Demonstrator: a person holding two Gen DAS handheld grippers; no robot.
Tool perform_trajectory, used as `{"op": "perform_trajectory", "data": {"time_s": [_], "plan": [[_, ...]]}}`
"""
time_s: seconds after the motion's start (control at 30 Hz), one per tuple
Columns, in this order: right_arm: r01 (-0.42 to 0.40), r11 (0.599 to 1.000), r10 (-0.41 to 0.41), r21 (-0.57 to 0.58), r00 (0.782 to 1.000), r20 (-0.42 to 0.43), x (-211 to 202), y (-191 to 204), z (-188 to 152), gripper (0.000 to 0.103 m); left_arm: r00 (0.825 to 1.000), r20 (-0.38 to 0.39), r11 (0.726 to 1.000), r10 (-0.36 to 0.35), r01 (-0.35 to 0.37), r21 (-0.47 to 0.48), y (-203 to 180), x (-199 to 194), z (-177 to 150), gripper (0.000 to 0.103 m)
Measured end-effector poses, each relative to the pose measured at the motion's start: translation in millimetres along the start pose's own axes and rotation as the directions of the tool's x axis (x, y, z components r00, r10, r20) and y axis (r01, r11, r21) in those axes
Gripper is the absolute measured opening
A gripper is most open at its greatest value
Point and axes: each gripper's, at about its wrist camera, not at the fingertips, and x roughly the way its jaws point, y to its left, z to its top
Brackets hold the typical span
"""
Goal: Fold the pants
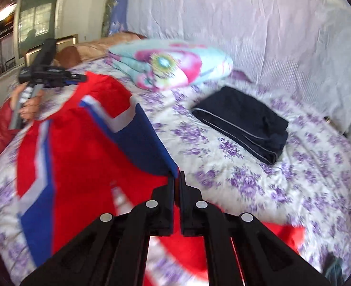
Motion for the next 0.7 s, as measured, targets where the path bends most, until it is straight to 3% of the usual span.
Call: {"op": "perform_trajectory", "data": {"time_s": [0.17, 0.2, 0.27, 0.43, 0.5, 0.57, 0.63, 0.7], "plan": [[0.000, 1.000, 0.000, -0.009, 0.998, 0.060, -50, 46, -40, 0.004, 0.998, 0.064, 0.999, -0.025, 0.027, -0.035, -6, -39, -29, 0.018], [-0.004, 1.000, 0.005, -0.010, 0.998, 0.067, -56, 53, -47, 0.004, 0.996, 0.081, 0.998, -0.041, 0.045, -0.049, -4, -50, -35, 0.013], [-0.014, 1.000, 0.016, -0.019, 0.997, 0.069, -66, 70, -67, 0.004, 0.990, 0.112, 0.990, -0.082, 0.094, -0.107, 10, -78, -56, 0.013], [-0.043, 0.998, 0.043, -0.049, 0.999, 0.001, -60, 102, -109, 0.004, 0.993, 0.053, 0.951, -0.108, 0.119, -0.284, 49, -103, -101, 0.012], [-0.043, 0.998, 0.043, -0.046, 0.999, -0.007, -59, 109, -119, 0.004, 0.995, 0.029, 0.950, -0.096, 0.100, -0.296, 47, -109, -112, 0.014], [-0.043, 0.999, 0.043, -0.029, 0.999, -0.009, -59, 110, -125, 0.004, 0.995, 0.016, 0.956, -0.096, 0.097, -0.279, 32, -112, -117, 0.026], [-0.043, 0.999, 0.043, -0.012, 0.999, -0.002, -60, 111, -127, 0.004, 0.991, 0.013, 0.953, -0.131, 0.130, -0.273, 11, -111, -117, 0.064], [-0.040, 0.999, 0.040, 0.001, 0.999, 0.006, -62, 110, -128, 0.004, 0.994, 0.015, 0.950, -0.106, 0.106, -0.295, -6, -103, -117, 0.076]]}}
